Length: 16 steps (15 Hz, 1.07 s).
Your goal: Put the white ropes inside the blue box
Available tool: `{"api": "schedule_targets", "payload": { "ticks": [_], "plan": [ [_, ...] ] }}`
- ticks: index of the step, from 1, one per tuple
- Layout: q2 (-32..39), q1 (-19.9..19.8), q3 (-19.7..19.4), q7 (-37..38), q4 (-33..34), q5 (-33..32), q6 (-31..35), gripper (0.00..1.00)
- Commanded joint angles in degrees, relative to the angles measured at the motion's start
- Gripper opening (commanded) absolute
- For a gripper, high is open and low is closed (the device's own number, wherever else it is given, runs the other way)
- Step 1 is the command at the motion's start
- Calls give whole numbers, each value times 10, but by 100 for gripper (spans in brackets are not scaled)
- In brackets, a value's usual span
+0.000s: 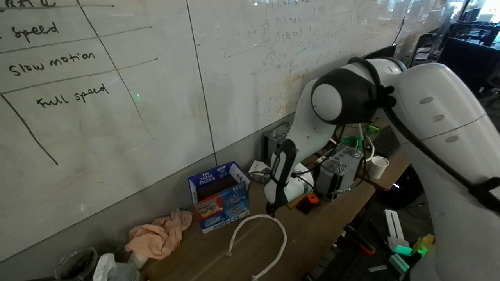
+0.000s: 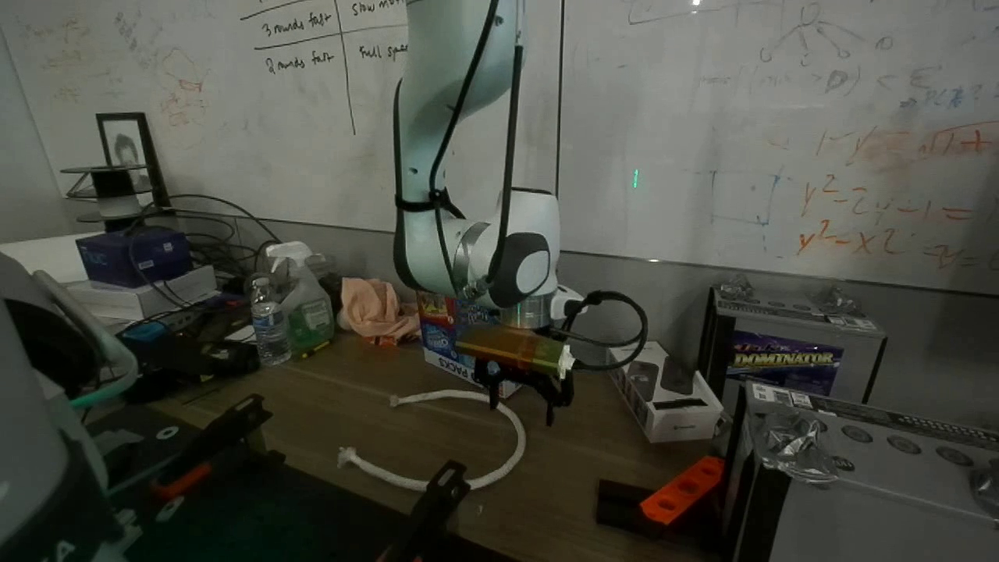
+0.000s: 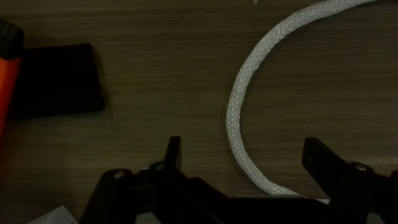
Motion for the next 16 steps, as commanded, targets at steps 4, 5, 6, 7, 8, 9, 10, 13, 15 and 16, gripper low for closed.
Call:
{"api": "schedule_targets", "payload": {
  "ticks": [4, 5, 6, 7, 8, 9, 10, 13, 15, 16],
  "plan": [
    [76, 30, -31, 48, 45, -15, 45, 100],
    [85, 26, -29, 49, 49, -14, 46, 100],
    [89, 26, -27, 52, 53, -14, 46, 100],
    [97, 26, -27, 54, 57, -14, 46, 100],
    [102, 28, -27, 57, 62, -13, 46, 100],
    [107, 26, -25, 58, 66, -13, 44, 100],
    [111, 25, -23, 60, 70, -12, 43, 100],
    [120, 23, -21, 64, 78, -12, 42, 100],
    [124, 21, -19, 65, 81, -12, 42, 100],
    [126, 21, -19, 65, 82, -12, 43, 100]
  ]
}}
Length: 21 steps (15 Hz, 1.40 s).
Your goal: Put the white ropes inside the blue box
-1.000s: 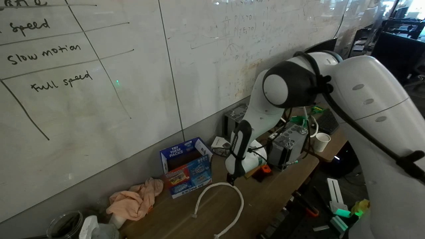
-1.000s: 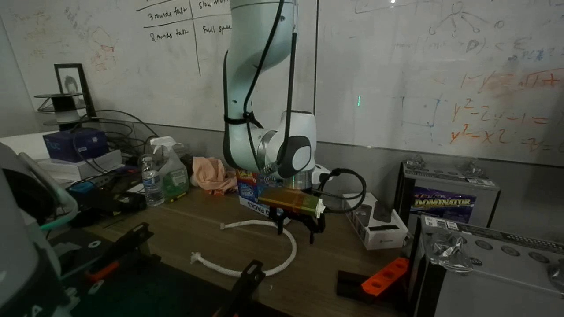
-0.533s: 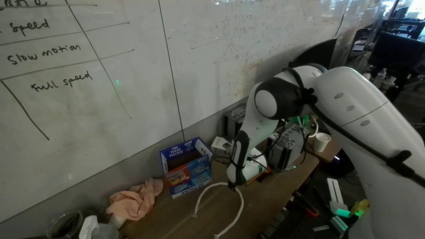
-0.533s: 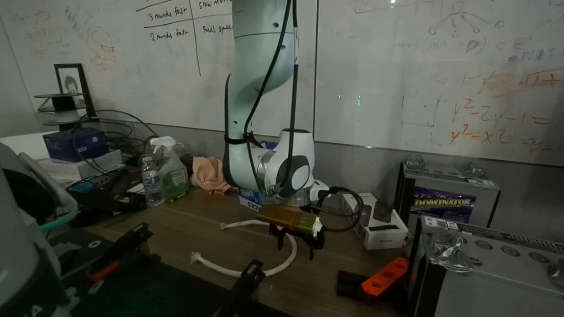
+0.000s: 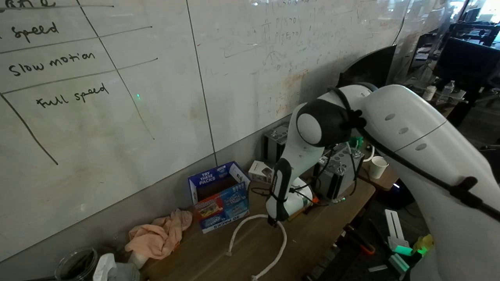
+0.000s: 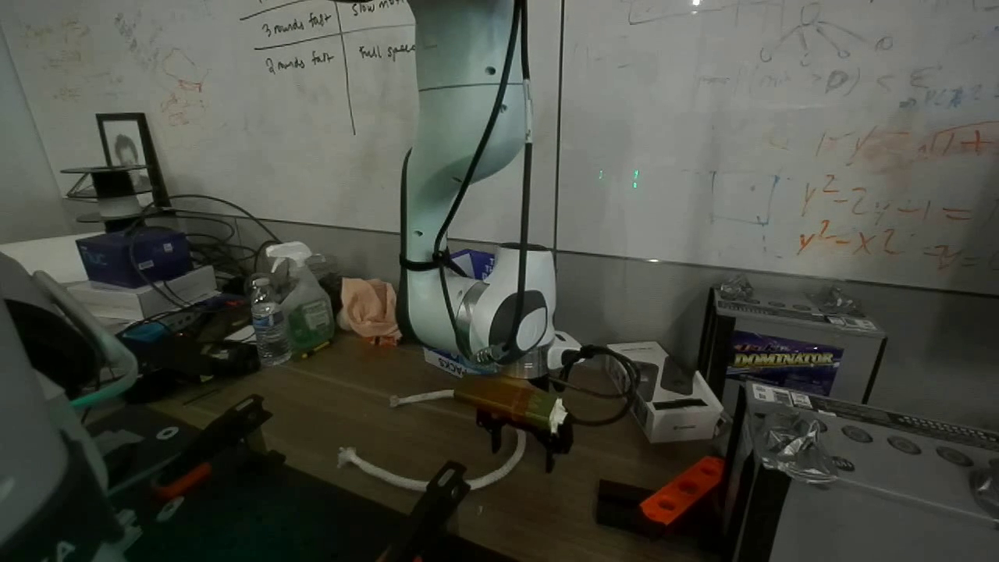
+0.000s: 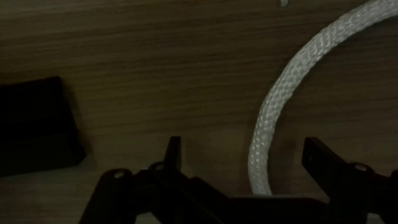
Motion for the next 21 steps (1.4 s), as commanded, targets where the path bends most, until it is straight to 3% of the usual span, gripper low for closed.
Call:
{"api": "schedule_targets", "payload": {
  "ticks": [1, 3, 4, 5, 14, 16, 21],
  "plan": [
    [13, 2, 1, 14, 14, -7, 10, 100],
    [15, 1, 1, 14, 16, -7, 10, 100],
    [16, 1, 2, 14, 16, -7, 13, 75],
    [16, 1, 2, 13, 17, -8, 14, 75],
    [-6, -1, 10, 58, 16, 14, -23, 5],
    [-11, -1, 10, 69, 16, 18, -30, 1],
    [-86, -7, 30, 81, -7, 27, -76, 5]
  ]
}}
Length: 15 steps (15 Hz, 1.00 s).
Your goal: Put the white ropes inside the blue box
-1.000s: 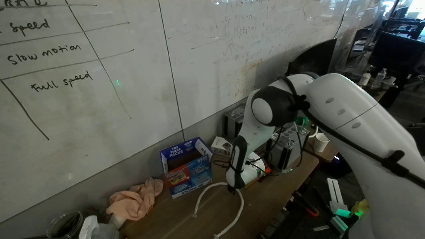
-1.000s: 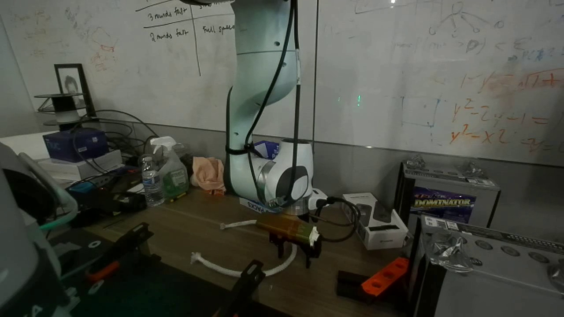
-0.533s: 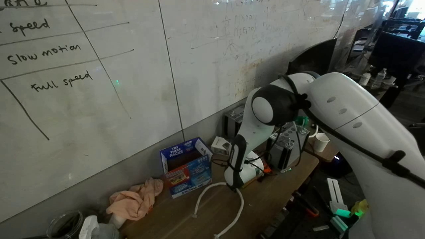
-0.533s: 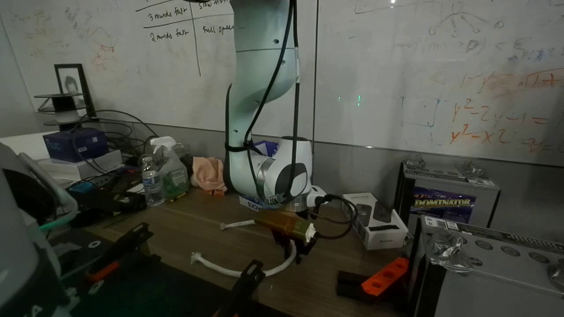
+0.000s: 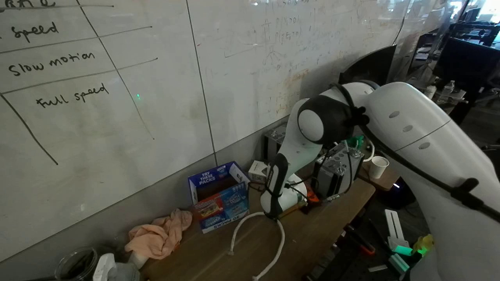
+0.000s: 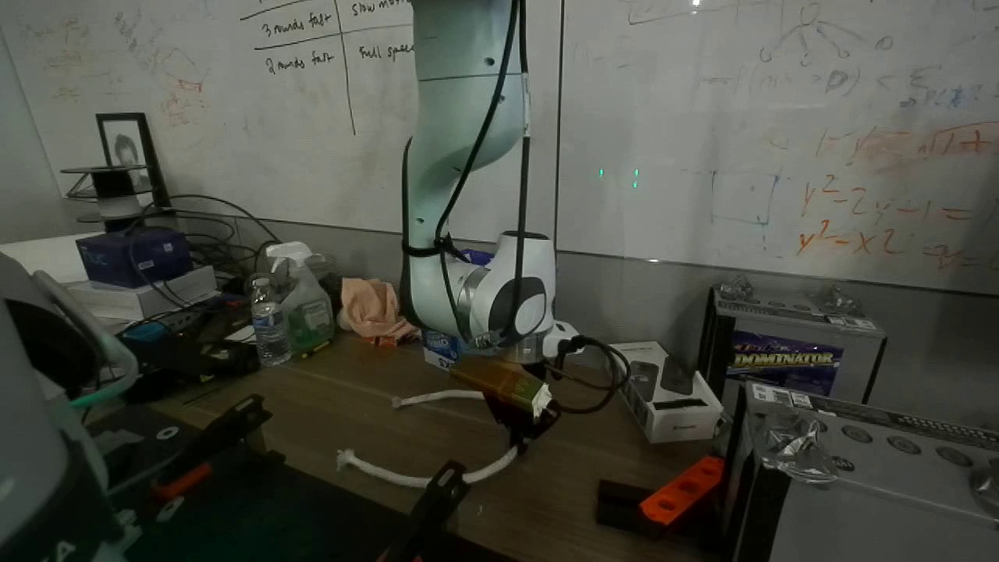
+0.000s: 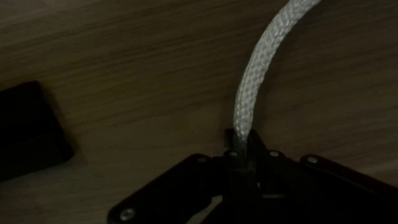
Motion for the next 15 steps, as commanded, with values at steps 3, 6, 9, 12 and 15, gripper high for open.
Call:
{"api": "schedule_targets", "payload": {
  "ticks": [3, 6, 9, 12, 15],
  "plan": [
    [-146, 19, 12, 21, -41, 11, -71, 5],
    [-220, 78, -25, 54, -55, -6, -86, 5],
    [-292, 151, -78, 105, -65, -40, -109, 5],
    [-357, 198, -97, 157, -56, -80, -153, 5],
    [-413, 239, -107, 233, -32, -153, -202, 5]
  ]
}}
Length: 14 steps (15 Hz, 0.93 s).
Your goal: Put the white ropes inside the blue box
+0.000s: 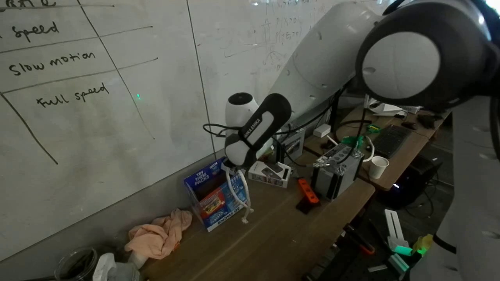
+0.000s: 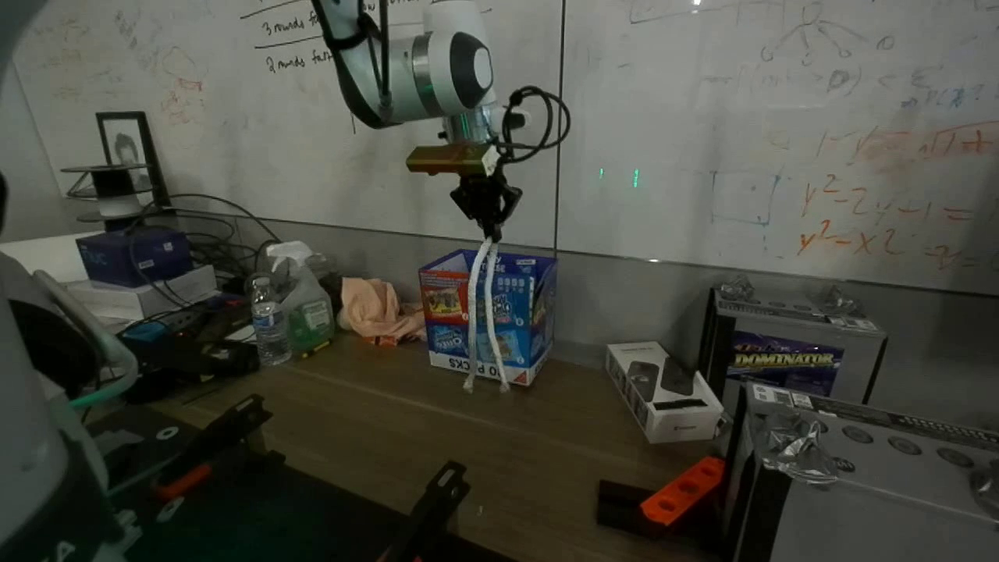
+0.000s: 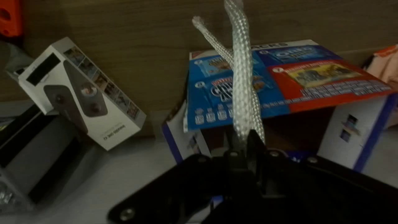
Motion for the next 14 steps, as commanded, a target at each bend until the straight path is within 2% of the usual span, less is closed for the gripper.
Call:
{"api": "schedule_targets", "payload": {
  "ticks": [1, 3, 6, 9, 12, 14],
  "plan": [
    [-81, 44, -11, 92, 19, -86, -70, 5],
    [-107, 47, 12, 136, 56, -124, -123, 5],
    [-130, 38, 62, 174, 130, -148, -204, 5],
    [-122, 26, 109, 157, 211, -132, -258, 5],
    [-97, 20, 134, 133, 270, -137, -278, 6],
    [-80, 15, 141, 107, 287, -136, -277, 6]
  ]
}}
